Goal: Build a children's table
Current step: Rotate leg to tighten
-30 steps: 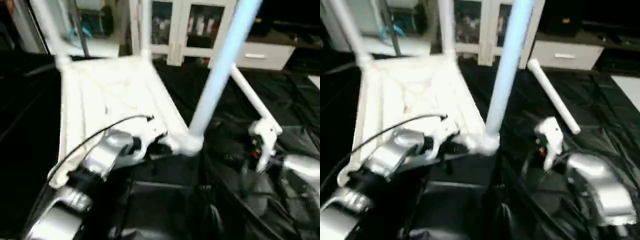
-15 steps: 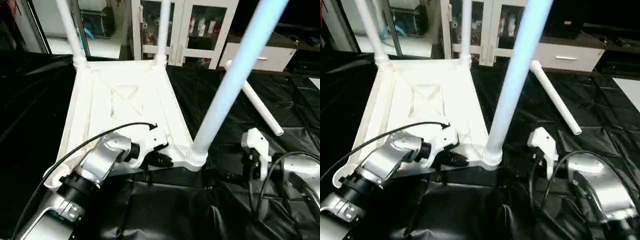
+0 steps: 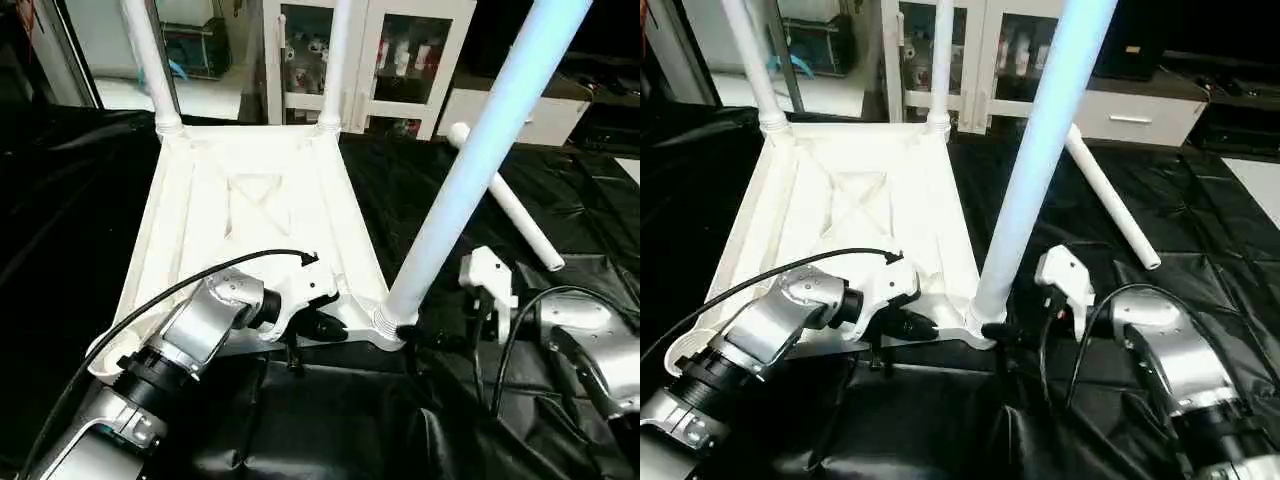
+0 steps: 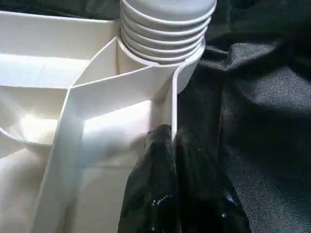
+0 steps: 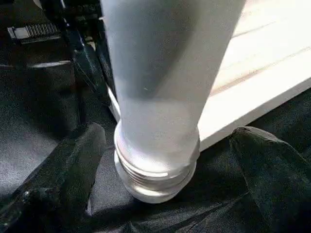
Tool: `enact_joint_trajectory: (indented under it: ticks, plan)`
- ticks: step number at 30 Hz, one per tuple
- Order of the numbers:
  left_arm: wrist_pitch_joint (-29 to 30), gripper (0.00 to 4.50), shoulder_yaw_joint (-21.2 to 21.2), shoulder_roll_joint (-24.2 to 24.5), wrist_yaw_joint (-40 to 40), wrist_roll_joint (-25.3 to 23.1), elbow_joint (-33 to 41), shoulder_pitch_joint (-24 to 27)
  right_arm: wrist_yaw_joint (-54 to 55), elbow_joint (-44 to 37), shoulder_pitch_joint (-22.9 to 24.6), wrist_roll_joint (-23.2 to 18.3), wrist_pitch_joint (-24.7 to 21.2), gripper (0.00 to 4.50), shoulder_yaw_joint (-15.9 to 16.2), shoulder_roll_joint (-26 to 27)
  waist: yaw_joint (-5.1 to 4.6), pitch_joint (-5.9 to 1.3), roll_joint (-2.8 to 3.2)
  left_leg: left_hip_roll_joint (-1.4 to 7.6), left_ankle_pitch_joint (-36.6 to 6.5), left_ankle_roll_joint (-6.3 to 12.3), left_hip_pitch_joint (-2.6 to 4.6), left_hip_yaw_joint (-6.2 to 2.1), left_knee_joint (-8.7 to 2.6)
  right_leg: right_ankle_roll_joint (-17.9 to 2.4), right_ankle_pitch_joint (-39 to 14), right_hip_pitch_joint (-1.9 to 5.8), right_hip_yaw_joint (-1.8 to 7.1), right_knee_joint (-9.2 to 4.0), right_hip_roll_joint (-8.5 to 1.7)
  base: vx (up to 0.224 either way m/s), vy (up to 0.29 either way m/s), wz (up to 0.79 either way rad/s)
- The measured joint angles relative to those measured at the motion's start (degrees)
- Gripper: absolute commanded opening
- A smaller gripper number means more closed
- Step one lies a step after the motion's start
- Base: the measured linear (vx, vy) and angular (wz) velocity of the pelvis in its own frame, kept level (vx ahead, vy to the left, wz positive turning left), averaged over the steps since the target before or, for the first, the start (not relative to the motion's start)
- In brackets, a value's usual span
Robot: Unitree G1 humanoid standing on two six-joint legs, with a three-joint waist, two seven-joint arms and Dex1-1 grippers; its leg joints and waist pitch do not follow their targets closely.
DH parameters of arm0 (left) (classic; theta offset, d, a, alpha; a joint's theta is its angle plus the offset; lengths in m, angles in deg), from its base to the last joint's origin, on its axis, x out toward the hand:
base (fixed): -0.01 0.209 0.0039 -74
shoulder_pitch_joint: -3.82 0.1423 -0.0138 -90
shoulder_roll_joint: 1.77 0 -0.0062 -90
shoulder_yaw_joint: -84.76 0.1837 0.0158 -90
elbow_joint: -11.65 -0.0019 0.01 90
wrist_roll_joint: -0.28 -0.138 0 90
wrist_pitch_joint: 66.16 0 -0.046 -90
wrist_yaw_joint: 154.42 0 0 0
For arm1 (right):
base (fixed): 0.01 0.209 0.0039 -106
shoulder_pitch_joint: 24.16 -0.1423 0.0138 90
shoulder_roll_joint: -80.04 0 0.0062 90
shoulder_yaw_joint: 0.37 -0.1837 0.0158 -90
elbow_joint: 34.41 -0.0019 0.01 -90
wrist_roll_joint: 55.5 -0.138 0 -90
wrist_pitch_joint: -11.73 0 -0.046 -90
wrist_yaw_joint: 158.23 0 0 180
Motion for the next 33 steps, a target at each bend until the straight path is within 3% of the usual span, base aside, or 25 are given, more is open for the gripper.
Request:
enact_joint_trajectory:
  ticks: [6,7,9,12,15,22,27,33]
  plan:
    - [0.47,0.00,0.00,0.02,0.07,-0.05,0.60,0.29,-0.51,1.99,-1.56,0.59,1.37,4.46,0.36,1.17,0.04,-0.02,-0.08,0.01,0.00,0.00,-0.01,0.00,0.04,-0.02,-0.02,0.00,-0.01,0.02,0.00,0.000,0.000,0.00]
    - [0.48,0.00,0.00,0.02,0.07,-0.05,0.61,0.29,-0.62,2.29,-1.62,0.63,1.39,4.18,0.41,1.31,0.03,-0.02,-0.08,0.01,0.00,0.01,-0.01,0.00,0.05,-0.02,-0.01,0.00,-0.01,0.02,0.00,0.000,0.000,0.00]
    - [0.47,0.00,-0.01,0.04,0.08,-0.06,0.61,0.29,-0.99,2.70,-1.79,0.63,1.55,4.18,0.57,1.68,0.00,-0.02,-0.09,0.01,0.00,0.01,-0.01,0.00,0.05,-0.02,-0.02,0.00,-0.01,0.03,0.00,0.000,0.000,0.00]
    - [0.48,0.00,0.00,0.06,0.09,-0.08,0.61,0.29,-1.60,3.56,-2.48,0.63,2.20,3.76,1.12,2.26,-0.01,-0.02,-0.09,0.02,0.00,0.01,0.00,0.00,0.06,-0.03,-0.01,0.00,-0.01,0.06,0.00,0.000,0.000,0.00]
    - [0.50,0.00,0.03,0.04,0.09,-0.08,0.61,0.30,-2.38,4.28,-2.78,0.74,2.88,3.68,1.40,2.63,0.02,-0.04,-0.12,0.03,0.00,0.01,0.00,0.00,0.08,-0.03,-0.01,0.01,-0.01,0.06,0.00,0.000,0.000,0.00]
    - [0.56,0.00,0.03,0.04,0.11,-0.11,0.61,0.31,-3.23,6.22,-3.07,1.94,3.96,2.94,2.12,3.23,-0.01,-0.05,-0.14,0.03,0.00,0.01,-0.01,0.00,0.11,-0.03,-0.01,0.01,-0.01,0.08,0.00,0.000,0.000,0.00]
    - [0.56,0.00,0.06,0.04,0.09,-0.11,0.62,0.31,-3.69,6.63,-3.22,1.99,4.26,2.64,2.15,3.25,0.01,-0.05,-0.15,0.03,0.00,0.01,-0.01,0.00,0.12,-0.03,-0.01,0.02,-0.01,0.08,0.00,0.000,0.000,0.00]
    - [0.56,0.00,0.11,0.05,0.07,-0.10,0.62,0.32,-3.89,6.77,-3.22,2.29,4.90,2.60,2.15,3.25,0.02,-0.05,-0.15,0.03,0.01,0.01,0.00,0.00,0.13,-0.03,-0.01,0.02,-0.01,0.10,0.00,0.000,0.000,0.00]
